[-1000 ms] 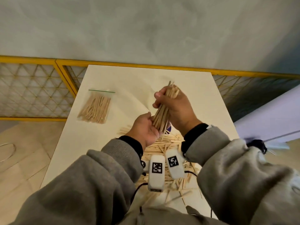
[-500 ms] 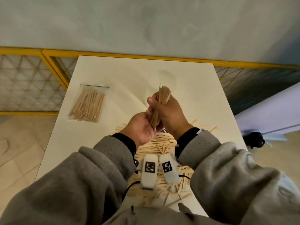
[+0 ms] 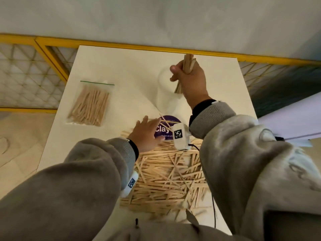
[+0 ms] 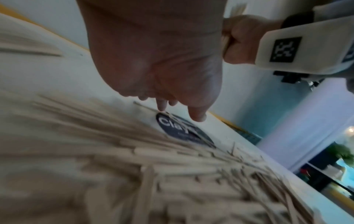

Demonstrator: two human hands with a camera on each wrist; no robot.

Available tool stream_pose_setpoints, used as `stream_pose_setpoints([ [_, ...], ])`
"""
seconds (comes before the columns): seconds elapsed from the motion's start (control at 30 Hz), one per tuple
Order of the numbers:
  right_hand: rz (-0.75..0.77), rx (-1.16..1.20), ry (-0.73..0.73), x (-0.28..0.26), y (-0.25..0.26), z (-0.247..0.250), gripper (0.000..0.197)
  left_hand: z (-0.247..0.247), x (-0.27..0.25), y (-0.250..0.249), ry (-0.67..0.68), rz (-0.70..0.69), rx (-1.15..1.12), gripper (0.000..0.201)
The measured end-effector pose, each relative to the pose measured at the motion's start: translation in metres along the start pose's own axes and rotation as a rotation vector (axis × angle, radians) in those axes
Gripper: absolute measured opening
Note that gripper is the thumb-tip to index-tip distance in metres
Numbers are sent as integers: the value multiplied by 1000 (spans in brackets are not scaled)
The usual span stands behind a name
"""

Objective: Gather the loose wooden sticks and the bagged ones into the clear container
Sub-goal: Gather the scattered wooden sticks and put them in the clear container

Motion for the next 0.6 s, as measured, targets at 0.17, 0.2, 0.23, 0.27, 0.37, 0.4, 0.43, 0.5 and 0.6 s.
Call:
stream_pose_setpoints([
  [0.17, 70, -24, 76, -11, 2, 12, 26, -28, -10, -3, -29, -92, 184, 75],
  [0.2, 101, 19, 64, -16, 4, 19, 25, -31, -13, -4, -38, -99, 182, 74],
  [0.23, 138, 61, 38, -20, 6, 28, 23, -33, -16, -3, -41, -104, 173, 73],
  [0.27, 166, 90, -10, -23, 5, 40, 20, -34, -17, -3, -42, -112, 161, 72],
  [0.37, 96, 28, -203, -43, -16, 80, 12, -30, -21, -5, -96, -151, 158, 69],
  [0.4, 11, -68, -234, -50, -31, 93, 15, -25, -19, -5, -131, -161, 161, 69],
  [0.43, -106, -214, -232, -57, -52, 107, 22, -18, -16, -5, -165, -159, 152, 68],
  [0.5, -360, -507, -135, -77, -98, 133, 38, -6, -2, -1, -174, -104, 117, 70],
  [0.6, -607, -915, 191, -112, -164, 150, 45, 0, 25, -1, -71, -35, 186, 74],
])
Point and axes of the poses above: each hand's wrist, its own x-axis towards the middle knuckle, its own z-axis out of the back of the hand, y = z × x, the point moved 6 cm from there along x, towards the middle knuckle, and after that the axes turned 12 degrees about y, right-handed, at the moved point
